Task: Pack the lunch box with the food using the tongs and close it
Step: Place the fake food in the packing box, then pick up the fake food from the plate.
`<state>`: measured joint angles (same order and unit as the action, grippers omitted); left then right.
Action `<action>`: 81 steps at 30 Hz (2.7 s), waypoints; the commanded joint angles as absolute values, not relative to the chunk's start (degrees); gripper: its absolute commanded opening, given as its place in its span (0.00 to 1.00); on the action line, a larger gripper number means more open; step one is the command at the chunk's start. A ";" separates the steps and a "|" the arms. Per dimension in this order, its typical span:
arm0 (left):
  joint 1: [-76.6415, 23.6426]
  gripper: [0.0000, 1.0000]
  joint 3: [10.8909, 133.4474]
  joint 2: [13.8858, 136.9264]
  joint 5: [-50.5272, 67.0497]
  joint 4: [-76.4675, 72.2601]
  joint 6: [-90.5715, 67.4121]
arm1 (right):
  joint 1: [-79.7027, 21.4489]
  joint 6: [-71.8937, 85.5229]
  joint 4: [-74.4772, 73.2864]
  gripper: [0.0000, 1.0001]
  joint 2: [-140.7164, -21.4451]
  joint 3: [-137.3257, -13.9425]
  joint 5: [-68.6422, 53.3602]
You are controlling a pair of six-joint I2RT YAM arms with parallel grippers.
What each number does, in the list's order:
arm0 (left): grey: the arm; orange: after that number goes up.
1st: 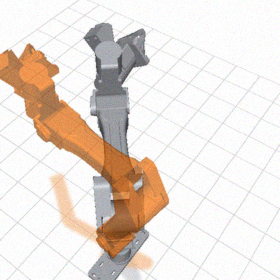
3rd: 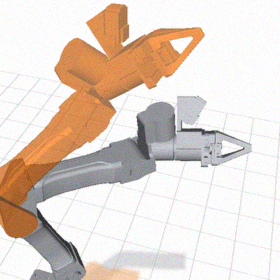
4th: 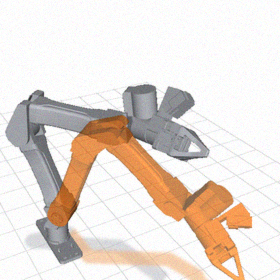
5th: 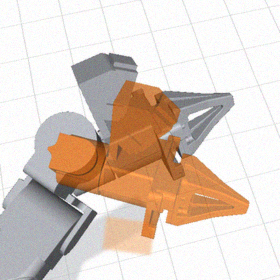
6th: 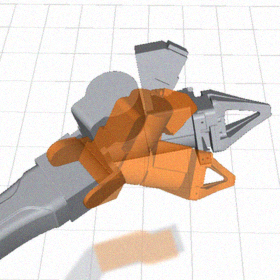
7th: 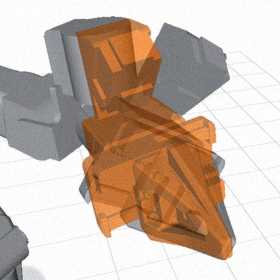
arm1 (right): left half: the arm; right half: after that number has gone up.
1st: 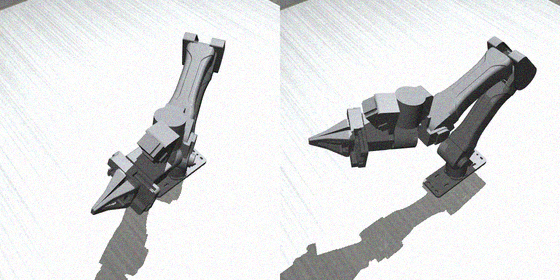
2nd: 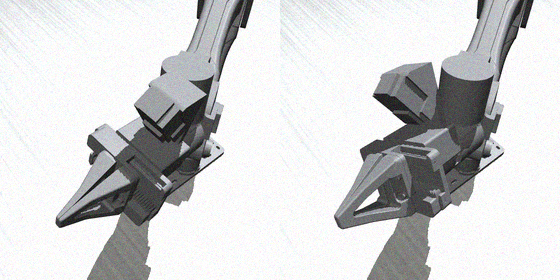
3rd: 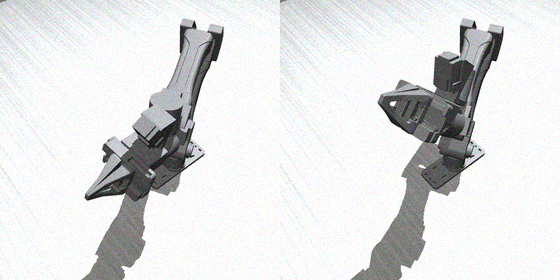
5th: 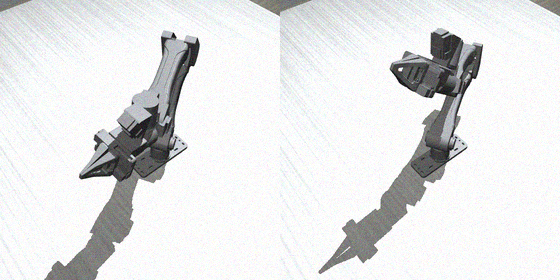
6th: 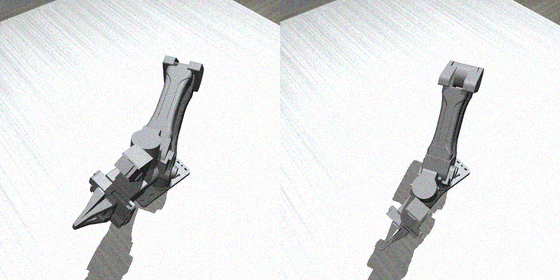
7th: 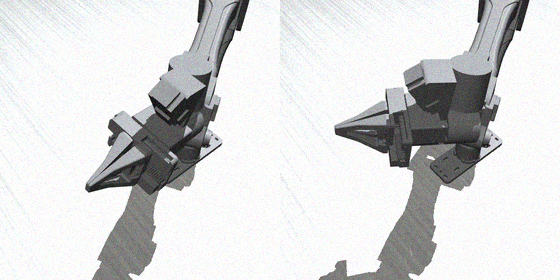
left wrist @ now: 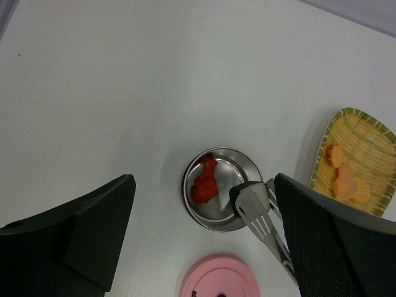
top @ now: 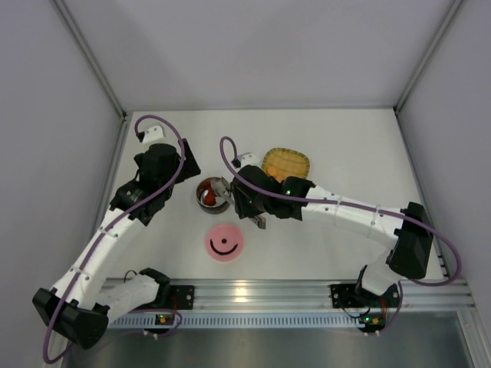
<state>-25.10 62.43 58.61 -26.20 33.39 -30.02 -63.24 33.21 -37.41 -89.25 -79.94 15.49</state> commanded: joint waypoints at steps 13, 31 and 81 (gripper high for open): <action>-24.87 0.99 62.14 57.48 -26.28 31.20 -29.53 | -64.78 33.31 -36.47 0.49 -88.95 -84.37 17.40; -24.79 0.99 62.05 57.22 -25.93 30.85 -29.62 | -45.10 29.62 -38.14 0.50 -77.43 -71.37 21.80; -24.79 0.99 61.08 57.48 -25.93 30.59 -29.44 | -43.77 32.96 -36.12 0.23 -78.75 -65.39 17.92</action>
<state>-25.10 61.47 58.59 -25.98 33.10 -29.95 -43.11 32.60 -36.86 -80.01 -61.95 15.70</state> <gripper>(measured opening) 0.990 0.255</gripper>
